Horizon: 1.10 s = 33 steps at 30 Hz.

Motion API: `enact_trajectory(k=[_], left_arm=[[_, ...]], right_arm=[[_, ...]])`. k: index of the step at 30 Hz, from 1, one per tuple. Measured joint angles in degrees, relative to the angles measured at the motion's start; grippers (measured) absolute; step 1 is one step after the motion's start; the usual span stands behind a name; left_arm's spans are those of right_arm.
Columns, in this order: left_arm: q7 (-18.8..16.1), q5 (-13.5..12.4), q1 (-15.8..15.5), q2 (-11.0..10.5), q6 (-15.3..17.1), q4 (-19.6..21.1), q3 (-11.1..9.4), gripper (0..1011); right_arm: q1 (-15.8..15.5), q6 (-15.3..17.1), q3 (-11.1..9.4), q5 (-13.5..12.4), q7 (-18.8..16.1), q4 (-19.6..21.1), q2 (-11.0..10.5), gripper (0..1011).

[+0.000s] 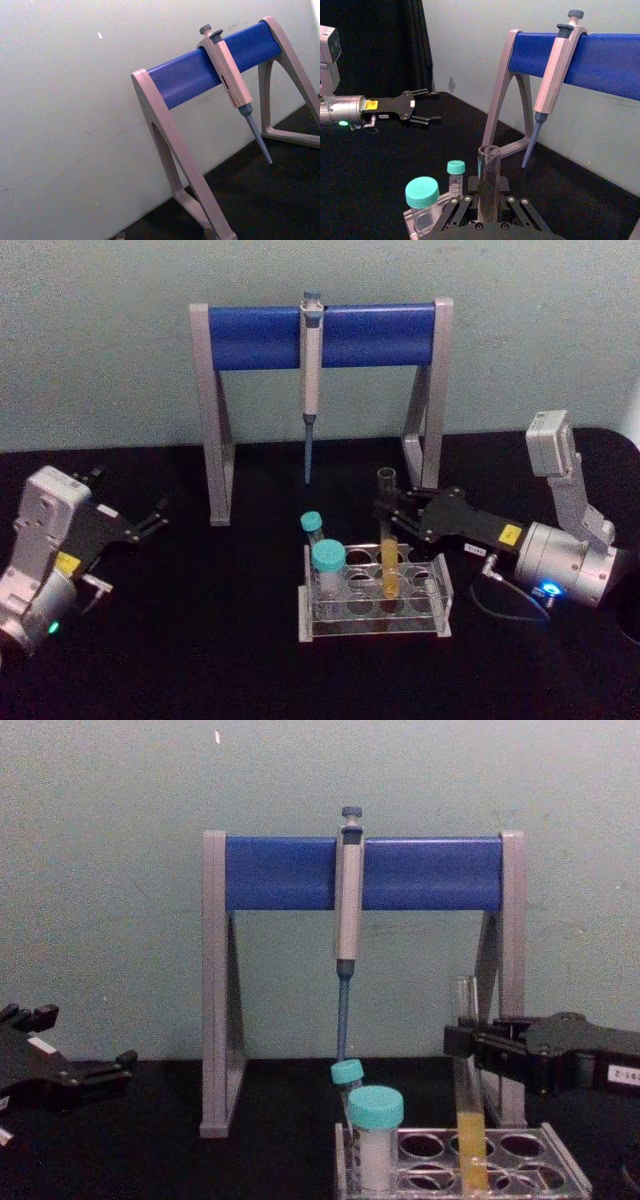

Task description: Pick up the test tube from the test tube rack, shake it, then place it back into the test tube rack.

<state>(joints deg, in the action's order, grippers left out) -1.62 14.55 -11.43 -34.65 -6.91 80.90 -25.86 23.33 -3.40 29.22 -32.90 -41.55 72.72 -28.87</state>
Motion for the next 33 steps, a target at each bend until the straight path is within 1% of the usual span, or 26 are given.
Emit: enact_trajectory(k=[11, 13, 16, 18, 20, 21, 24, 26, 27, 28, 30, 32, 33], left_arm=[[0.00, 0.00, 0.00, 0.00, 0.00, 0.00, 0.00, 1001], [0.00, 0.00, 0.00, 0.00, 0.00, 0.00, 0.00, 1001], [0.00, 0.00, 0.00, 0.00, 0.00, 0.00, 0.00, 1001], [0.00, 0.00, 0.00, 0.00, 0.00, 0.00, 0.00, 1001], [0.00, 0.00, 0.00, 0.00, 0.00, 0.00, 0.00, 1001], [0.00, 0.00, 0.00, 0.00, 0.00, 0.00, 0.00, 1001], [0.00, 0.00, 0.00, 0.00, 0.00, 0.00, 0.00, 1001], [0.00, 0.00, 0.00, 0.00, 0.00, 0.00, 0.00, 1001], [0.00, 0.00, 0.00, 0.00, 0.00, 0.00, 0.00, 1001], [0.00, 0.00, 0.00, 0.00, 0.00, 0.00, 0.00, 1001], [0.00, 0.00, 0.00, 0.00, 0.00, 0.00, 0.00, 1001], [0.00, 0.00, 0.00, 0.00, 0.00, 0.00, 0.00, 1001], [0.00, 0.00, 0.00, 0.00, 0.00, 0.00, 0.00, 1001]], right_arm=[[-0.07, 0.07, -0.03, -0.05, -0.27, -0.06, -0.01, 239], [-0.07, 0.07, -0.03, -0.06, -0.29, -0.06, -0.01, 307], [-0.07, 0.05, -0.03, -0.08, -0.30, -0.06, -0.01, 367], [-0.07, 0.03, -0.04, -0.11, -0.32, -0.06, 0.00, 465], [-0.07, 0.02, -0.04, -0.12, -0.33, -0.06, 0.00, 505], [-0.06, 0.01, -0.04, -0.14, -0.34, -0.06, 0.00, 568], [-0.06, 0.00, -0.06, -0.16, -0.35, -0.06, 0.00, 623], [-0.06, -0.01, -0.07, -0.17, -0.36, -0.06, 0.00, 708], [-0.06, -0.01, -0.07, -0.17, -0.36, -0.06, 0.00, 729], [-0.05, -0.02, -0.07, -0.17, -0.37, -0.06, 0.00, 788], [-0.05, -0.03, -0.07, -0.18, -0.38, -0.05, 0.00, 818], [-0.04, -0.04, -0.07, -0.18, -0.39, -0.05, 0.00, 892], [-0.04, -0.04, -0.07, -0.19, -0.39, -0.05, 0.00, 908]])
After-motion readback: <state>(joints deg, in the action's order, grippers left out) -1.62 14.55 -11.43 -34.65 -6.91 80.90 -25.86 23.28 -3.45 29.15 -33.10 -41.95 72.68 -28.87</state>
